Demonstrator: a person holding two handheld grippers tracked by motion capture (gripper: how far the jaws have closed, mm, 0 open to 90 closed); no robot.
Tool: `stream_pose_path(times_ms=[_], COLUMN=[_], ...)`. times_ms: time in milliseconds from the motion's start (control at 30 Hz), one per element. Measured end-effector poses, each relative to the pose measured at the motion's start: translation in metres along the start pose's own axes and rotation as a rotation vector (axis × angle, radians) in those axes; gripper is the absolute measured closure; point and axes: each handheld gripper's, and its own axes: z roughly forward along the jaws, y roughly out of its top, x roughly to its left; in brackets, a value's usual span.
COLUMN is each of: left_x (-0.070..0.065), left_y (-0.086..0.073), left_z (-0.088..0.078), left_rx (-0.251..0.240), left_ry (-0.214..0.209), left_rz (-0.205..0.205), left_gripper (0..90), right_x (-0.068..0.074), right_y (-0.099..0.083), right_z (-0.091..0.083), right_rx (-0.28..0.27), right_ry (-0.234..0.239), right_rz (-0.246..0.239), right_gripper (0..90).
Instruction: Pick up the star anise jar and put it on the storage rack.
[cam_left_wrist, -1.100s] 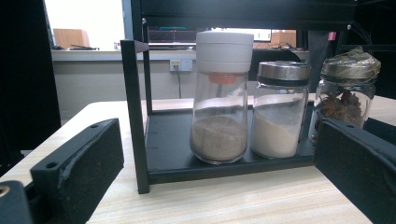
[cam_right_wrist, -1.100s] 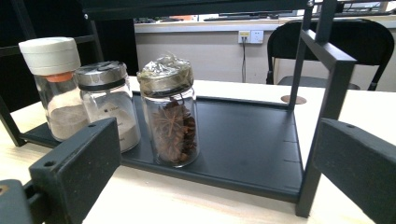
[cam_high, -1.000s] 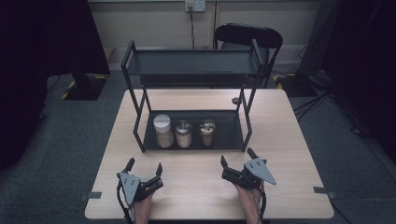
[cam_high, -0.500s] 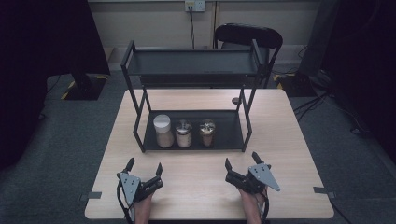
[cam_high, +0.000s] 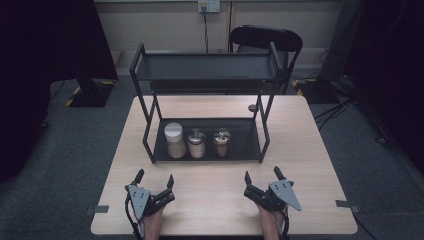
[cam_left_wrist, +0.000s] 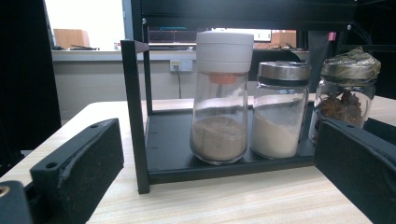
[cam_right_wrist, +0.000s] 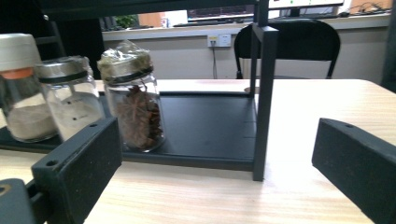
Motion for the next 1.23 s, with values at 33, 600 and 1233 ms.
stream_pose_path(times_ms=[33,600,1233], left_x=[0.0,0.0,0.0], left_y=[0.0,0.0,0.0], left_z=[0.0,0.0,0.0], left_rx=[0.0,0.0,0.002], left_ry=[0.0,0.001,0.0], left_rz=[0.0,0.0,0.001], left_gripper=[1.1,1.1,1.1], right_x=[0.0,0.007,0.015], right_y=[-0.001,-0.011,-0.016], right_z=[0.0,0.001,0.0], right_rx=[-0.002,0.006,-0.012], right_ry=[-0.004,-0.057,-0.087], right_rz=[0.005,-0.02,-0.041], right_gripper=[0.8,1.0,1.0])
